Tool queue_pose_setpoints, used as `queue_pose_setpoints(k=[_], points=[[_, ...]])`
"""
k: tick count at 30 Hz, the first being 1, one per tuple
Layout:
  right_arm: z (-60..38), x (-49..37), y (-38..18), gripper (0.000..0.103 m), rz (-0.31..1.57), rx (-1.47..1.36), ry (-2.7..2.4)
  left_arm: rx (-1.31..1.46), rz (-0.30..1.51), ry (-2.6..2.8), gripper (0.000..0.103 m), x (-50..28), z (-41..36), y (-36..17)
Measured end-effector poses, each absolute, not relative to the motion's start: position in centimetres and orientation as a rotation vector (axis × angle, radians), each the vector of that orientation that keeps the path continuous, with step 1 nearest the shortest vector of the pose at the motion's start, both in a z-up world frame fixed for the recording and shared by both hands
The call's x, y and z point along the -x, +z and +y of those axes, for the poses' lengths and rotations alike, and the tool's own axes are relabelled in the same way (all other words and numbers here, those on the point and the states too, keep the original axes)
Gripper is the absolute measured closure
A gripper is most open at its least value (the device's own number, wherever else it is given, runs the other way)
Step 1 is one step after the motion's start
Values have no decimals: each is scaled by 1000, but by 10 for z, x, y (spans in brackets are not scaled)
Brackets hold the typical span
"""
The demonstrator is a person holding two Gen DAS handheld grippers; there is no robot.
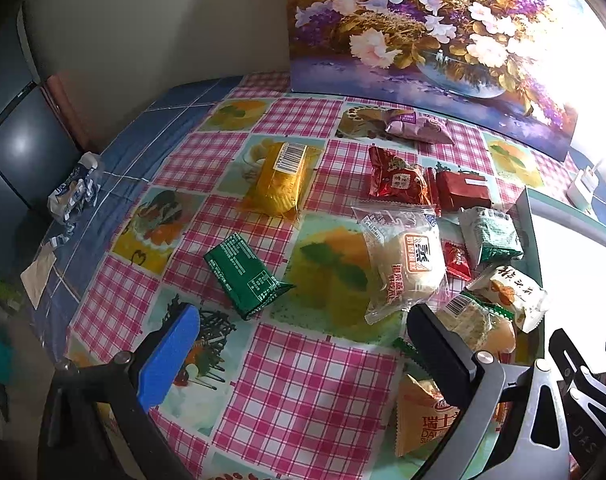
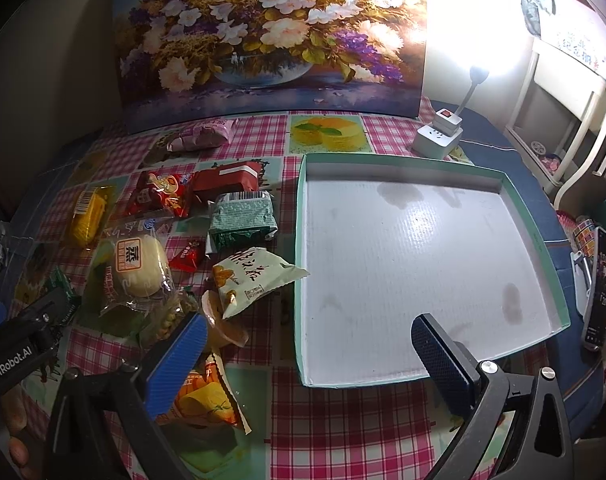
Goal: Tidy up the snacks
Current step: 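Move the right gripper toward the orange-yellow bread roll bag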
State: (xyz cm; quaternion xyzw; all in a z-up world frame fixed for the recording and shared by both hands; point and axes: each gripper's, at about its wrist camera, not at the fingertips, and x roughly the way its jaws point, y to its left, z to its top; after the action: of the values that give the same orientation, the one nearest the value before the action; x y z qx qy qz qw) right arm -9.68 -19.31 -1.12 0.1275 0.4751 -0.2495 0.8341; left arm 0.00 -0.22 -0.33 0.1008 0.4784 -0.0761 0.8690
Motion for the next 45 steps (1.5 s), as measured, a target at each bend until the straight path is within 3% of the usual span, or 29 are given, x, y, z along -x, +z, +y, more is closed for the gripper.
queue_pose_setpoints(k=[31,45], points=[[-188,94,-15,0,1028,-262,-505,-146,1044,-189,0,-3,5,-5],[-153,72,-41,0,1183,-220,-307,-251,1115,-139,0,-13,22,-31]])
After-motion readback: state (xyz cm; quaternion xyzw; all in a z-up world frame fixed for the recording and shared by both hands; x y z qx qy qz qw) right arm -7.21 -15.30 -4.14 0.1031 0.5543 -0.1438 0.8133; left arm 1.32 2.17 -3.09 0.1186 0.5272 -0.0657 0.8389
